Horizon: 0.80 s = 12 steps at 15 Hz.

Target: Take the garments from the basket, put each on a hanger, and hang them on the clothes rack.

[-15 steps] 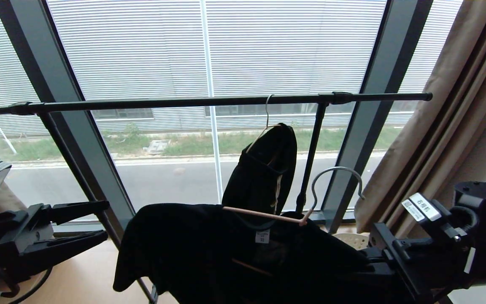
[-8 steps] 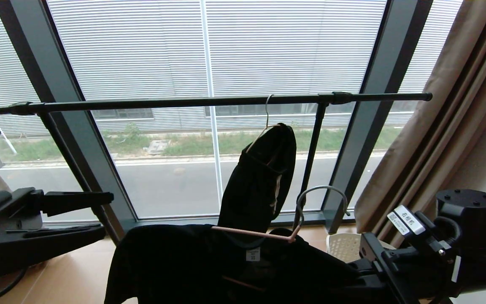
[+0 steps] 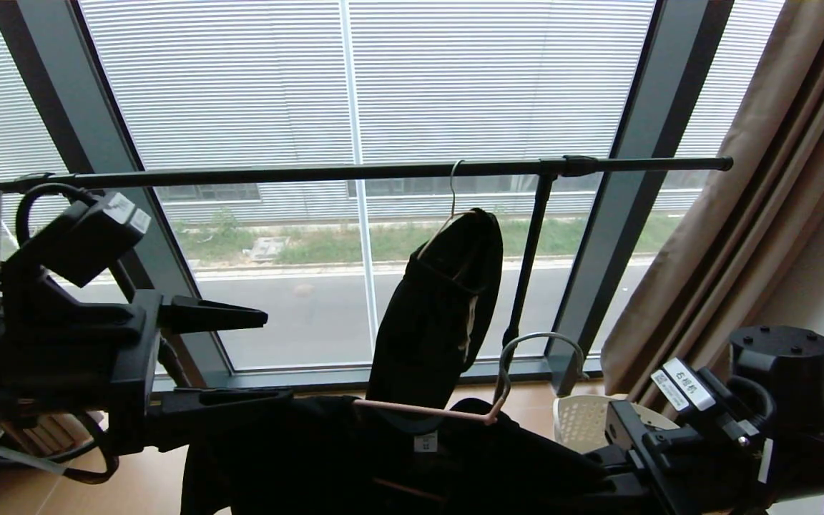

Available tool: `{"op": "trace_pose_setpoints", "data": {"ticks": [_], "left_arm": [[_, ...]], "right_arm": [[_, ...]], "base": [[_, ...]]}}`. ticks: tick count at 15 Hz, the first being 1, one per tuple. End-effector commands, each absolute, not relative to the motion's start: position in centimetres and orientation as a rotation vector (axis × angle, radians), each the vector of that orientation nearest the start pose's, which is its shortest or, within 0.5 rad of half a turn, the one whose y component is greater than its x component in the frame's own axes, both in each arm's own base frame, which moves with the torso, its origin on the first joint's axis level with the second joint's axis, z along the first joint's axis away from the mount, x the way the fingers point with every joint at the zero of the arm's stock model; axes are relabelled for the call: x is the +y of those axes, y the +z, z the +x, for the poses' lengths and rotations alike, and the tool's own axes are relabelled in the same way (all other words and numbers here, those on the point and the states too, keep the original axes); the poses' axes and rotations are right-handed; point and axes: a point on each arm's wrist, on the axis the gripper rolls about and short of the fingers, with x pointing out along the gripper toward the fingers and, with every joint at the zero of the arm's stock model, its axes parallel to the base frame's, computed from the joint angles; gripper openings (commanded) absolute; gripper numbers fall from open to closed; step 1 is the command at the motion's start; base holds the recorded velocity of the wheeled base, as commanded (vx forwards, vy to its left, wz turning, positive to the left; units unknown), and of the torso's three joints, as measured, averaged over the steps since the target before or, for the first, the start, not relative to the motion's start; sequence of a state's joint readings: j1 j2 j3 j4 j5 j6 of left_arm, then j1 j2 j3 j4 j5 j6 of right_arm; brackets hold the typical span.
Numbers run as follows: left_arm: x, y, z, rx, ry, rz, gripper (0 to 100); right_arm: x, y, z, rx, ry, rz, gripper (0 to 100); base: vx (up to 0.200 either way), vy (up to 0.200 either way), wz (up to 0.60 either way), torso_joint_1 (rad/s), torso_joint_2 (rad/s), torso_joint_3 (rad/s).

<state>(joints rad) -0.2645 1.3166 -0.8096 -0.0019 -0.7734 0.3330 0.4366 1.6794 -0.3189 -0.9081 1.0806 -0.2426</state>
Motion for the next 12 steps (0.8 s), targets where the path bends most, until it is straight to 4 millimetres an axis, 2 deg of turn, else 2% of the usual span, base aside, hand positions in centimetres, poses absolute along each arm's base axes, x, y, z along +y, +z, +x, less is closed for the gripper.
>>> {"op": "trace_pose_setpoints", "data": {"ticks": [1,3,5,12], "left_arm": [[-7.8,21.5,20.2,0.367,-1.127,0.191,100],[-8.2,20.4,21.2,0.337,-1.163,0.299,100],[-8.8,20.2,21.0,0.313,-1.200,0.342,100],[-10.0,19.3,21.5,0.281,-1.340,0.324,100]], "right_arm": [[11.3,10.3,19.4,0.288,1.537,-0.035,0],[11.2,10.3,19.4,0.274,1.540,-0.050,0],[11.3,10.3,19.4,0.265,1.541,-0.060,0],[11.6,10.2,19.2,0.265,1.560,-0.063,0]], "base": [[0.000,0.000,0.00,0.000,0.00,0.000],[0.000,0.000,0.00,0.000,0.00,0.000],[0.000,0.000,0.00,0.000,0.00,0.000],[0.000,0.000,0.00,0.000,0.00,0.000]]}}
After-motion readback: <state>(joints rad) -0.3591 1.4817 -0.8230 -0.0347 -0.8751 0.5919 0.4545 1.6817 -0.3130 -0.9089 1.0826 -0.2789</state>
